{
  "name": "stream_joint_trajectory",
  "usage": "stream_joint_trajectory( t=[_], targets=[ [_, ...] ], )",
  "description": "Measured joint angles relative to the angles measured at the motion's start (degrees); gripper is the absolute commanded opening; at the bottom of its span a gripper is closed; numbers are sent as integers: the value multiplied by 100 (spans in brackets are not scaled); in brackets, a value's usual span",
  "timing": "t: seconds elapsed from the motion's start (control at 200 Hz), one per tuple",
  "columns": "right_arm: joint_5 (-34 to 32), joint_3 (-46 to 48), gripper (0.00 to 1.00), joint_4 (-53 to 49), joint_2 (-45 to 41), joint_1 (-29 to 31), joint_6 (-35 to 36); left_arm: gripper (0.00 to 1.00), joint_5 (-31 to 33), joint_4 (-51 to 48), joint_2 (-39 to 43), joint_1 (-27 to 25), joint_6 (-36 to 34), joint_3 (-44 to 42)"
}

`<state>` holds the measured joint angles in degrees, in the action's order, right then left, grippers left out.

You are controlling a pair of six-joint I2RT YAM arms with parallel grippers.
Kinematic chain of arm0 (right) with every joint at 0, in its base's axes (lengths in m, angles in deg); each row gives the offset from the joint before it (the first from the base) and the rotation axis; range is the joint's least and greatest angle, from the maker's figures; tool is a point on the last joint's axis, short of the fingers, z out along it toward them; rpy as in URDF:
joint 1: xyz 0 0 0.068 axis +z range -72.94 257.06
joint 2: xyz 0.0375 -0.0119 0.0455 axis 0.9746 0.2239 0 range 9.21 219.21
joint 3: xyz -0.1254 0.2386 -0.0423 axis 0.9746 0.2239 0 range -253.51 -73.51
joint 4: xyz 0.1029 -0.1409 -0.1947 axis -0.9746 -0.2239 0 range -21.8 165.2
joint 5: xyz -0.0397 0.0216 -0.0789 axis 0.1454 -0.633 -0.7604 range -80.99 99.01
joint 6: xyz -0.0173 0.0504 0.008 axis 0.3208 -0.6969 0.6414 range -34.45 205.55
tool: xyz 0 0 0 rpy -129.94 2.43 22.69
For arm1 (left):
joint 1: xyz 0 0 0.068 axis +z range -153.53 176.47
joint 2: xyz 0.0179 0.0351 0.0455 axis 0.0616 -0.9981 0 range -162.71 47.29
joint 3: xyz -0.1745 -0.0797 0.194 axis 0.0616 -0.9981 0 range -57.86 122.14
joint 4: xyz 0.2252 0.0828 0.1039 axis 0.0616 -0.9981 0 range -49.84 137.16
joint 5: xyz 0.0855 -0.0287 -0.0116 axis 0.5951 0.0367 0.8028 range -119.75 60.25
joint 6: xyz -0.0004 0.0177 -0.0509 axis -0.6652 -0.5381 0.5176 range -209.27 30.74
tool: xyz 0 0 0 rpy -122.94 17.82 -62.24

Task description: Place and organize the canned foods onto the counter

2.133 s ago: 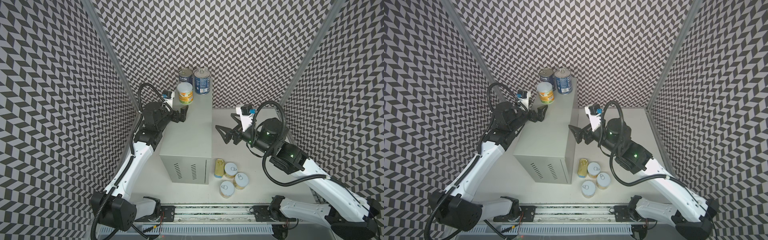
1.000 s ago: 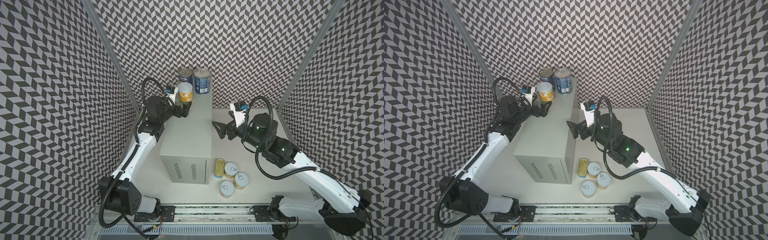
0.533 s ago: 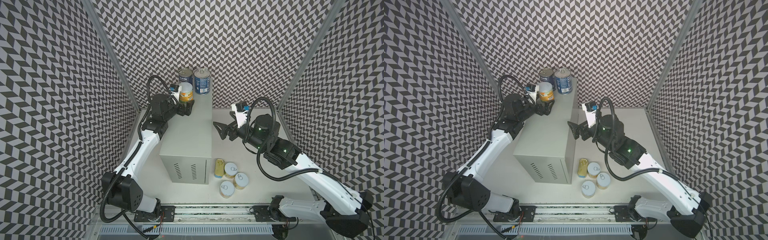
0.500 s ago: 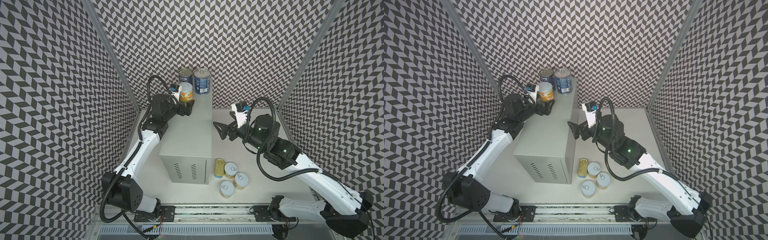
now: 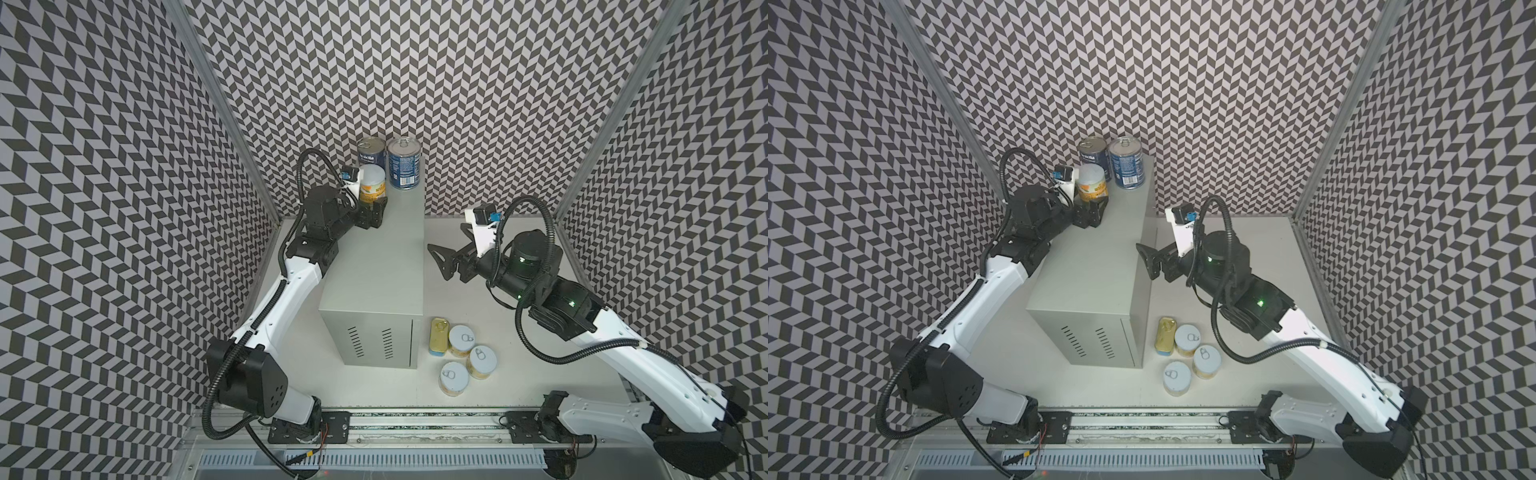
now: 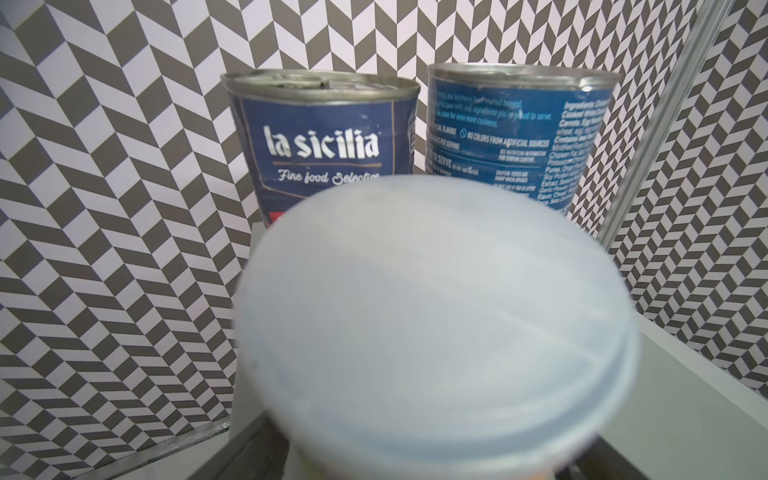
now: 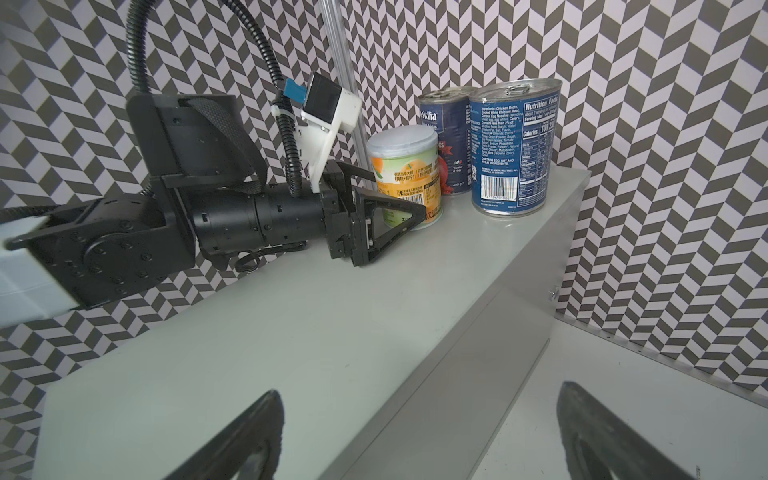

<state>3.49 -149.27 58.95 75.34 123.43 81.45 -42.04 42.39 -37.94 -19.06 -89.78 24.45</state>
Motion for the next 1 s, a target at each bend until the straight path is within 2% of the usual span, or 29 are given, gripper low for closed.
stream_joint_trajectory(
  t=[1.001],
  targets=[
    [39, 111, 99, 4, -11, 0, -2, 92, 111, -61, -2, 96, 13, 22]
  ],
)
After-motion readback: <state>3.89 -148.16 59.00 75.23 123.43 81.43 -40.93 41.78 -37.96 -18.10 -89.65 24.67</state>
